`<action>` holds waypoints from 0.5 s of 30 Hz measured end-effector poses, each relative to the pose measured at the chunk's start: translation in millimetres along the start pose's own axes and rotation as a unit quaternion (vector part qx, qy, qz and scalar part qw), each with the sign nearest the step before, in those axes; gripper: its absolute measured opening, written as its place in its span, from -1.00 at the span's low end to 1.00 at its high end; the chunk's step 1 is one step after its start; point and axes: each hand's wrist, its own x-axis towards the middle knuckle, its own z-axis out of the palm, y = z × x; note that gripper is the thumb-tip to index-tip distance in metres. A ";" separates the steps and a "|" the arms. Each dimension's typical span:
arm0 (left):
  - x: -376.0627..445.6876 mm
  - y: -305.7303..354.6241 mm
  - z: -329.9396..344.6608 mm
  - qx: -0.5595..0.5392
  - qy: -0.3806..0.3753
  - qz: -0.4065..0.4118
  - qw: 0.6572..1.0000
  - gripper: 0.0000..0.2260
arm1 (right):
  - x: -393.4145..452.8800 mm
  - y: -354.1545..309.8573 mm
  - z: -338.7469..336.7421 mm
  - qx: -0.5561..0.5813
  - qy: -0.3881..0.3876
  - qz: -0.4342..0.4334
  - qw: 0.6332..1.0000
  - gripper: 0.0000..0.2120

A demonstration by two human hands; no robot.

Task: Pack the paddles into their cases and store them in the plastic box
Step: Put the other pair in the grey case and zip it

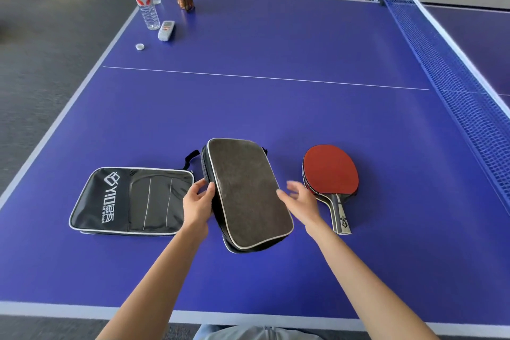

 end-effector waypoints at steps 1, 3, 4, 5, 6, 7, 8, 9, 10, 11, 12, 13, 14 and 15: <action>-1.7 -1.1 0.1 0.009 -0.014 0.005 1.000 -0.84 | 4.5 -8.5 -0.6 -0.022 0.003 -0.042 0.999 -0.54; -5.0 -1.0 0.3 0.024 -0.041 0.021 0.999 -0.88 | 14.5 -25.8 -0.9 -0.066 0.012 -0.126 0.990 -0.51; -5.9 -0.2 0.0 0.032 -0.050 0.030 0.998 -0.88 | 20.0 -33.9 -1.7 -0.079 0.015 -0.159 0.984 -0.52; -5.9 2.1 -0.3 0.040 -0.058 0.042 0.997 -0.87 | 26.2 -41.5 -3.1 -0.082 0.014 -0.179 0.980 -0.52; -5.8 5.1 -0.4 0.049 -0.069 0.055 0.995 -0.87 | 31.8 -48.0 -4.9 -0.076 0.009 -0.184 0.980 -0.53; -5.7 8.8 -0.7 0.061 -0.081 0.068 0.993 -0.87 | 37.0 -52.8 -7.3 -0.064 0.001 -0.179 0.982 -0.55; -5.3 13.0 -0.5 0.072 -0.091 0.078 0.990 -0.87 | 42.6 -57.1 -9.7 -0.049 -0.006 -0.167 0.985 -0.57; -4.6 17.1 -0.1 0.083 -0.100 0.085 0.988 -0.87 | 48.1 -60.4 -12.6 -0.038 -0.010 -0.153 0.987 -0.59; -4.3 20.9 0.5 0.092 -0.106 0.090 0.986 -0.87 | 53.5 -63.1 -15.2 -0.036 -0.011 -0.143 0.989 -0.60; -4.1 24.0 1.2 0.100 -0.110 0.092 0.985 -0.87 | 58.5 -64.8 -17.4 -0.045 -0.013 -0.138 0.989 -0.60; -3.7 26.4 2.1 0.103 -0.113 0.091 0.984 -0.86 | 62.8 -65.8 -19.1 -0.055 -0.018 -0.134 0.989 -0.60; -3.8 28.5 3.2 0.102 -0.118 0.090 0.984 -0.85 | 66.2 -66.7 -20.5 -0.061 -0.025 -0.128 0.990 -0.61; -4.0 30.9 4.8 0.100 -0.124 0.091 0.983 -0.85 | 68.4 -67.5 -20.9 -0.059 -0.035 -0.122 0.990 -0.62; -3.9 33.6 6.8 0.105 -0.128 0.098 0.981 -0.86 | 69.9 -68.0 -20.9 -0.052 -0.046 -0.118 0.991 -0.65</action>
